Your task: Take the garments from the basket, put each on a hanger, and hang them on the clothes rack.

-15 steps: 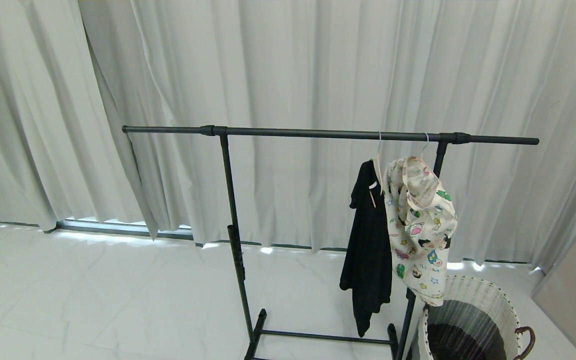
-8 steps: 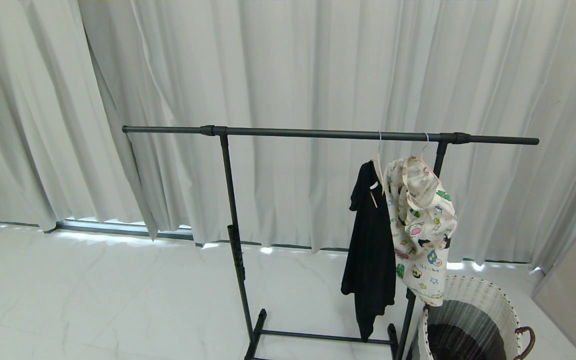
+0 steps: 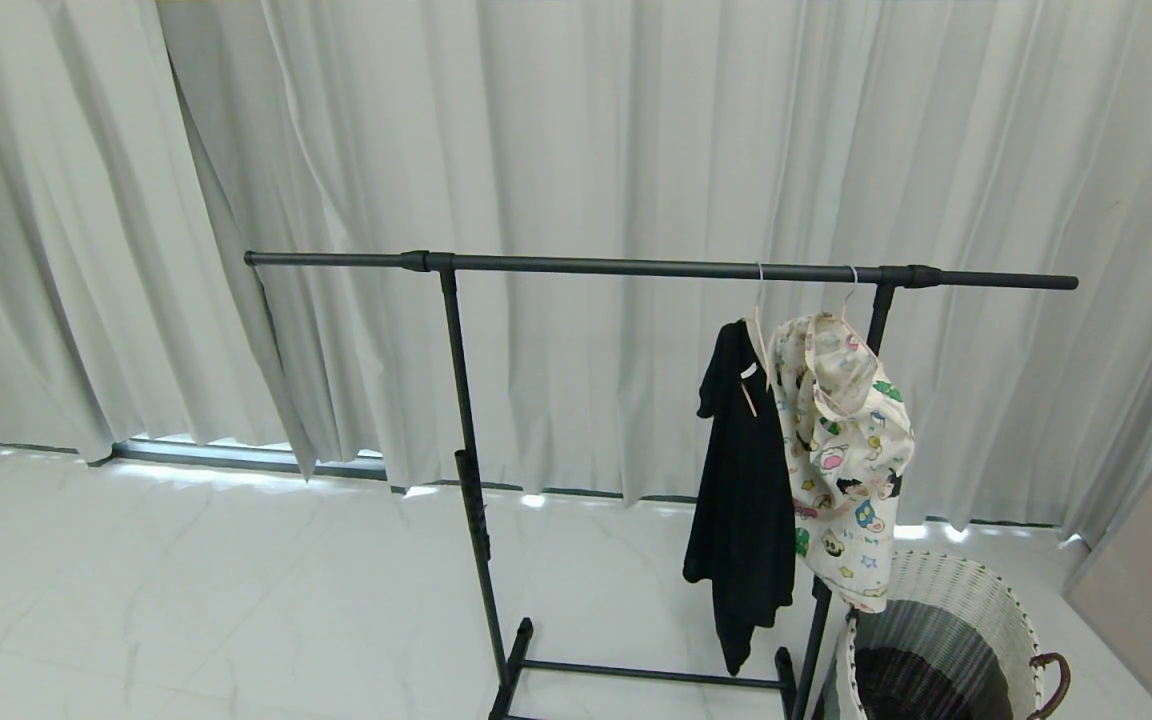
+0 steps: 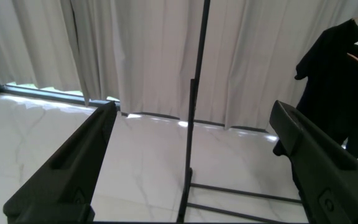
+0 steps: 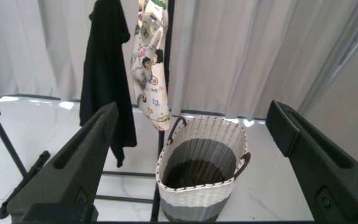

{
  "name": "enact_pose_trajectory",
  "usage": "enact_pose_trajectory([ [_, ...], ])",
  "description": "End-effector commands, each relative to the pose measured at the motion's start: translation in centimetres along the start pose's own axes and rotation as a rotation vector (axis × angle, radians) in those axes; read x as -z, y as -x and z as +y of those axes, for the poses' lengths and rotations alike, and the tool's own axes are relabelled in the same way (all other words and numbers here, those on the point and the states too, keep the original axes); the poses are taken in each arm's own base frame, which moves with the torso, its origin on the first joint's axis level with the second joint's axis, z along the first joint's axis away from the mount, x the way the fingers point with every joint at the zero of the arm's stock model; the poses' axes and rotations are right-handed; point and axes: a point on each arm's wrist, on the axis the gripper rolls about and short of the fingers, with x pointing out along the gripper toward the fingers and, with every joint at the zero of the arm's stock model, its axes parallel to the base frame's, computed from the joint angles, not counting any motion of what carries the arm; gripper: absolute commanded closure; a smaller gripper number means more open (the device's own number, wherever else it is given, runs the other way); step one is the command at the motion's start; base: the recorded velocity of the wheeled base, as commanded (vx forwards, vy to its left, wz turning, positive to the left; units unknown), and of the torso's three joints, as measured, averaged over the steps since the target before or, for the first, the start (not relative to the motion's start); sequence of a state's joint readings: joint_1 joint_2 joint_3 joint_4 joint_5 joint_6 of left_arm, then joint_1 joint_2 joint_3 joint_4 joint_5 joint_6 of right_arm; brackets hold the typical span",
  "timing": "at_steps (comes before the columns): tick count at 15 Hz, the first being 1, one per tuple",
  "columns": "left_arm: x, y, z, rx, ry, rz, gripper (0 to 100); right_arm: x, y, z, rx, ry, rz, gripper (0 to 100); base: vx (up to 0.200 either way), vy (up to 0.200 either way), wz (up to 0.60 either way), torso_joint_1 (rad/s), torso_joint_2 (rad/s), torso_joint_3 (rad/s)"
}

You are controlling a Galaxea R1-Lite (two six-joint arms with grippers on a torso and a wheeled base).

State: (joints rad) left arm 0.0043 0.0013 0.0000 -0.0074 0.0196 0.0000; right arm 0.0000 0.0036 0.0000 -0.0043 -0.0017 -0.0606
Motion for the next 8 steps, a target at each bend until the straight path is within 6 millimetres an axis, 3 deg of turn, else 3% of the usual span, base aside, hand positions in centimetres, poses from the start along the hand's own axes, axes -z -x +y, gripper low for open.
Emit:
enact_pose_trajectory([
  [1, 0.00, 0.01, 0.00, -0.001, 0.000, -0.001, 0, 0.00, 0.02, 0.00, 0.000, 0.001, -0.002, 0, 0.000, 0.000, 0.00, 0.000, 0.00, 0.000],
  [8, 0.00, 0.01, 0.00, -0.001, 0.000, -0.001, 0, 0.00, 0.02, 0.00, 0.000, 0.001, -0.002, 0, 0.000, 0.000, 0.00, 0.000, 0.00, 0.000],
])
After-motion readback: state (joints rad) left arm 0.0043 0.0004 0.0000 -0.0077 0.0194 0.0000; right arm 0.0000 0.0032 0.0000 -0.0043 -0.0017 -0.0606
